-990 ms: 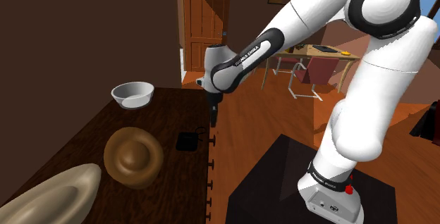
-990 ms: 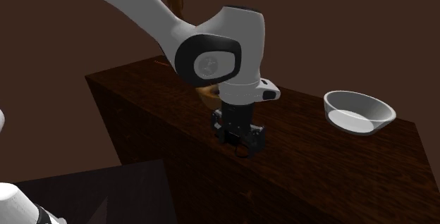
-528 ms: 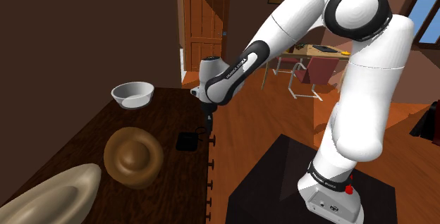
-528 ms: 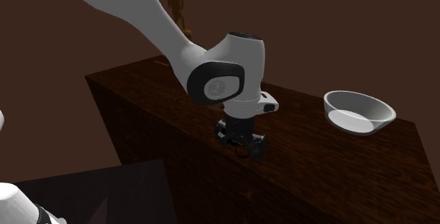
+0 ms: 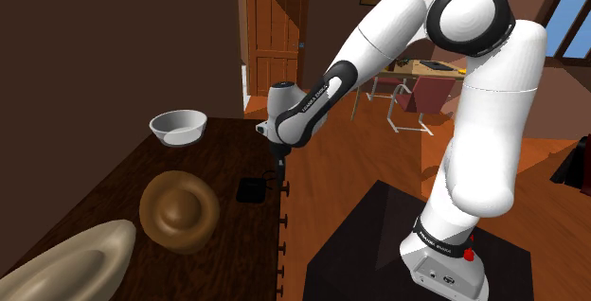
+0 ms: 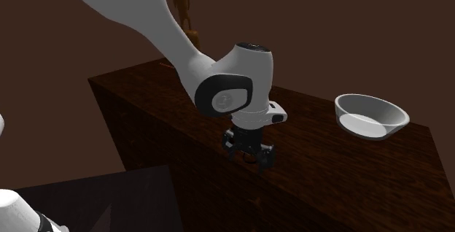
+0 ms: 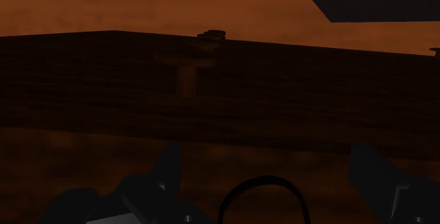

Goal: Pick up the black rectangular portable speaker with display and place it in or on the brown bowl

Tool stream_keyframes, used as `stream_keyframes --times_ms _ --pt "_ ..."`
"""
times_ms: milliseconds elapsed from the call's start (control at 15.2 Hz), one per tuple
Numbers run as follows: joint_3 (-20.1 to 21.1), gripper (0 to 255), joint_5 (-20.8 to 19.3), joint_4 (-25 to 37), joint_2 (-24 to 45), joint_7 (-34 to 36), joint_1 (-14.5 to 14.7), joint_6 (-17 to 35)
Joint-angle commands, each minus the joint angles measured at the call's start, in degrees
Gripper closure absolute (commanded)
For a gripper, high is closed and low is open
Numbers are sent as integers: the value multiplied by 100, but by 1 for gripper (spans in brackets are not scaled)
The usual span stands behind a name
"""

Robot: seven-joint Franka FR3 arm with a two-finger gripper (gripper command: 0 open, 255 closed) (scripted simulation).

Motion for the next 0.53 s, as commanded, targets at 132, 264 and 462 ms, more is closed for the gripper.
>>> stream_keyframes --times_ms 132,264,462 --pt "0 255 0 1 3 0 0 3" --pt "0 255 0 -4 1 -1 -1 5" --pt "-1 255 2 -3 -3 -5 -2 2"
